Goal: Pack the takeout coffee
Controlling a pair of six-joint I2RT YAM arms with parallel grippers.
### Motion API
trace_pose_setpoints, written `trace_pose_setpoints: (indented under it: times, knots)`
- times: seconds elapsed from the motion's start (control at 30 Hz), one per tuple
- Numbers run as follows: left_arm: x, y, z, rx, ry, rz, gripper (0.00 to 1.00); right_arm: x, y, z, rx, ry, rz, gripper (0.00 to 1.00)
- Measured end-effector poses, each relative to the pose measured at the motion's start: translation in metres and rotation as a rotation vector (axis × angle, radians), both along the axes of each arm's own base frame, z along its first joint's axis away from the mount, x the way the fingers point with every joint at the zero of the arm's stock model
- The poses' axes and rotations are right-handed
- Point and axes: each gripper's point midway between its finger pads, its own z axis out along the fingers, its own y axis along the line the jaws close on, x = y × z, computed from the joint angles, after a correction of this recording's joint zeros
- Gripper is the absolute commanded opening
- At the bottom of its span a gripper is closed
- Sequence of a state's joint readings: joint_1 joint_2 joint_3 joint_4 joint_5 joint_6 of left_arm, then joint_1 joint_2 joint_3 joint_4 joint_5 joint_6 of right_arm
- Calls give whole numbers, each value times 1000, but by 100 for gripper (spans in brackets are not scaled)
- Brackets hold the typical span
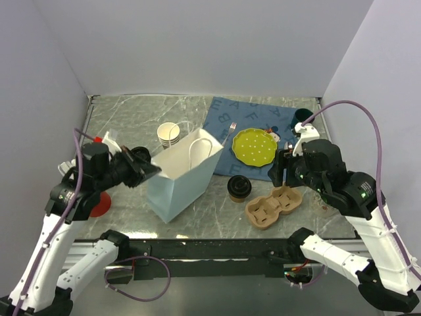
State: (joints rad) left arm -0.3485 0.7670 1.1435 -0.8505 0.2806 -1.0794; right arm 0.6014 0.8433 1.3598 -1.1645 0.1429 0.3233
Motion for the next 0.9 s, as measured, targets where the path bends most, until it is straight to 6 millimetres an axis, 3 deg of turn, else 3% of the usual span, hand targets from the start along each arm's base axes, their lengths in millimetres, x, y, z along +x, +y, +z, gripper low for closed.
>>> trace_pose_setpoints:
  times: [0.17, 0.23, 0.33, 0.47, 0.7, 0.9]
  knots:
    - [-22, 2, -50, 48, 112, -54, 24, -1, 1, 0, 4, 1, 8, 73]
    - [-26, 4, -63, 78, 152, -57, 38, -2, 1, 0, 6, 2, 12, 73]
    - [-24, 18, -71, 168, 202, -9, 42, -2, 2, 0, 5, 5, 13, 73]
    - [-12, 45, -51, 293, 198, 115, 55, -3, 2, 0, 11, 4, 19, 73]
    - [-8, 73, -17, 363, 128, 251, 74, -4, 12, 5, 47, -4, 60, 71]
    - [-16, 78, -9, 356, 140, 271, 74, 8, 43, 19, 104, 10, 159, 70]
